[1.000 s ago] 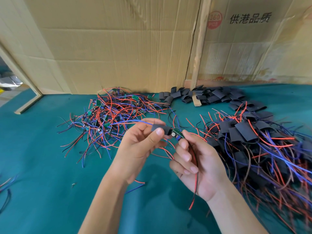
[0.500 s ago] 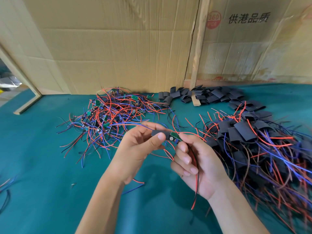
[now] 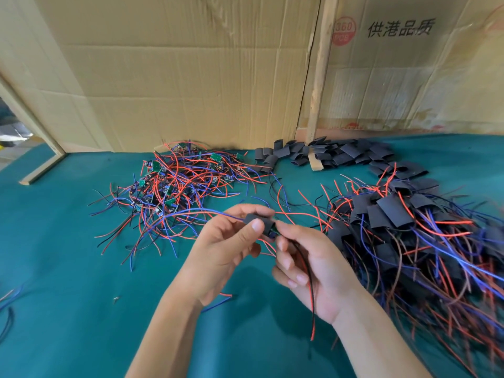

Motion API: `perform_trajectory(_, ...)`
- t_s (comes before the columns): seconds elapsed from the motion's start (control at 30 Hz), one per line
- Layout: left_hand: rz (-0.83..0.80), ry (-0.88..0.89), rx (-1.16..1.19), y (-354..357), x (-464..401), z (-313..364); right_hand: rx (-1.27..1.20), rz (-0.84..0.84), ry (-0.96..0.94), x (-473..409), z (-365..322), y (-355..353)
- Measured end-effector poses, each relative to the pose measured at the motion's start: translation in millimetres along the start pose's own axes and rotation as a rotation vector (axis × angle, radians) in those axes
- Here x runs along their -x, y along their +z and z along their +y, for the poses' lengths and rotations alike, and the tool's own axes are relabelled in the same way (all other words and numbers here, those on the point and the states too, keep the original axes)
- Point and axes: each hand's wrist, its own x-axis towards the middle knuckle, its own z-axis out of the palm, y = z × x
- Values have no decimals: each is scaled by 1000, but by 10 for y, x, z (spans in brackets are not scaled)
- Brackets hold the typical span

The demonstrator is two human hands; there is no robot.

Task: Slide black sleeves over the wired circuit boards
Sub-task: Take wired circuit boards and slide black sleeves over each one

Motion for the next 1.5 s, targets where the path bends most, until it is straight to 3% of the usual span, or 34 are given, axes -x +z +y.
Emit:
perform_trajectory(0.17, -13, 32, 79, 85, 17, 0, 98, -39, -102, 2, 41, 2)
perform_trajectory(0.27, 58, 30, 113, 141, 13, -52, 101, 15, -158, -21, 80, 37)
perform_trajectory(0.4, 129, 54, 112, 161, 36, -129, 316, 114, -323, -32, 143, 69)
perform_trajectory(0.63, 43, 28, 83, 221, 70, -47, 340, 175, -343, -18, 127, 86)
perform_trajectory(0.8, 60, 37, 47, 304, 86, 66, 679, 349, -593, -52, 207, 54)
perform_trajectory(0.93, 154, 187, -179, 356, -181, 405, 987, 542, -730, -109, 349, -45)
perform_trajectory(1.07, 202, 188, -820, 555, -706, 490, 1256, 531, -761, -172, 501, -111)
perform_trajectory(1.17, 33, 83, -1211, 883, -926, 223, 1418, 459, -633, -191, 564, -132)
perform_trajectory(1.3, -200, 84, -1484, 1223, -901, -171, 2074, 307, -377, -201, 631, -192)
perform_trajectory(1.4, -221, 127, -1482, 1149, -862, -194, 2054, 381, -356, -193, 596, -149)
perform_trajectory(1.43, -187, 128, -1439, 1039, -869, -154, 1946, 384, -342, -196, 584, -127)
perform_trajectory(1.5, -38, 133, -1466, 689, -907, -31, 1704, 436, -507, -210, 599, -139)
